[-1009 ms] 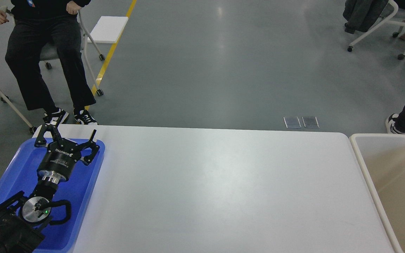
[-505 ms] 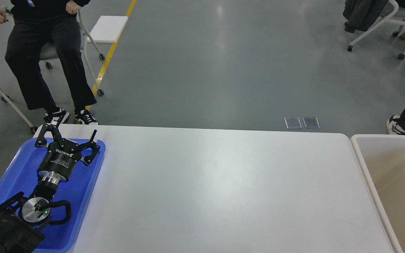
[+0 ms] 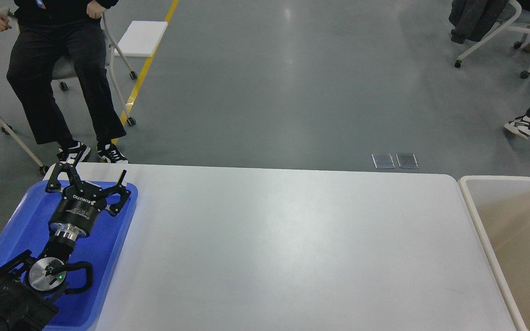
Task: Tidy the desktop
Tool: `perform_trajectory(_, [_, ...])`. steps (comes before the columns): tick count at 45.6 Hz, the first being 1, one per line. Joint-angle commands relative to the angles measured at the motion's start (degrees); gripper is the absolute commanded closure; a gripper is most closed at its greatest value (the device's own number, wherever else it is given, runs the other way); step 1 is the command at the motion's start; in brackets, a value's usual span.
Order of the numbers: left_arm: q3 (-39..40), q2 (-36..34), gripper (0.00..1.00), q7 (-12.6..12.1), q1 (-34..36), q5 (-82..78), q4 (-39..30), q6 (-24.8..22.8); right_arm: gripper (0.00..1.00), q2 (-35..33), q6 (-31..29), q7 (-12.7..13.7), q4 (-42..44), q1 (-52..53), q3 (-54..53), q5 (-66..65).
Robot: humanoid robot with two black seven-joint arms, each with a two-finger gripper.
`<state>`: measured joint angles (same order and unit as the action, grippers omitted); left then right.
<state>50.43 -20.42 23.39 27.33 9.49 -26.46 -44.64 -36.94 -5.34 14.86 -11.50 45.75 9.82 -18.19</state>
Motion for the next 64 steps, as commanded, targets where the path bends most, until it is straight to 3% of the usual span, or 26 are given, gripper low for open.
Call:
perform_trajectory(1, [0.0, 0.0, 0.01, 0.0, 0.0, 0.0, 0.0, 0.0, 1.0, 7.1, 3.3, 0.0, 7.2, -3.0, -1.0, 0.2])
perform_trajectory(20, [0.0, 0.0, 0.01, 0.0, 0.0, 0.0, 0.0, 0.0, 0.98, 7.0, 4.0, 0.0, 6.8, -3.0, -0.6, 0.1])
perform_trajectory(24, [-0.1, -0.1, 0.01, 0.0, 0.0, 0.0, 0.0, 0.0, 0.52, 6.5, 4.6, 0.0, 7.1, -3.1, 0.0, -0.4])
perform_trajectory(27, [0.0, 0.0, 0.01, 0.0, 0.0, 0.0, 0.0, 0.0, 0.42, 6.5, 4.9, 0.0, 7.0, -3.2, 0.0, -0.5])
perform_trajectory(32, [0.0, 0.0, 0.01, 0.0, 0.0, 0.0, 0.0, 0.0, 0.15, 6.5, 4.9, 0.0, 7.0, -3.4, -0.1, -0.5])
perform_trajectory(37, [0.0, 0.0, 0.01, 0.0, 0.1, 0.0, 0.0, 0.0, 0.1, 6.8, 4.8, 0.0, 6.7, -3.5, 0.0, -0.8])
perform_trajectory(39, [0.0, 0.0, 0.01, 0.1, 0.0, 0.0, 0.0, 0.0, 0.02, 7.1, 4.7, 0.0, 6.7, -3.5, 0.0, -0.9])
perform_trajectory(64, [-0.1, 0.0, 0.01, 0.0, 0.1, 0.0, 0.0, 0.0, 0.01, 4.9, 3.4, 0.4, 3.1, -2.0, -2.0, -1.9])
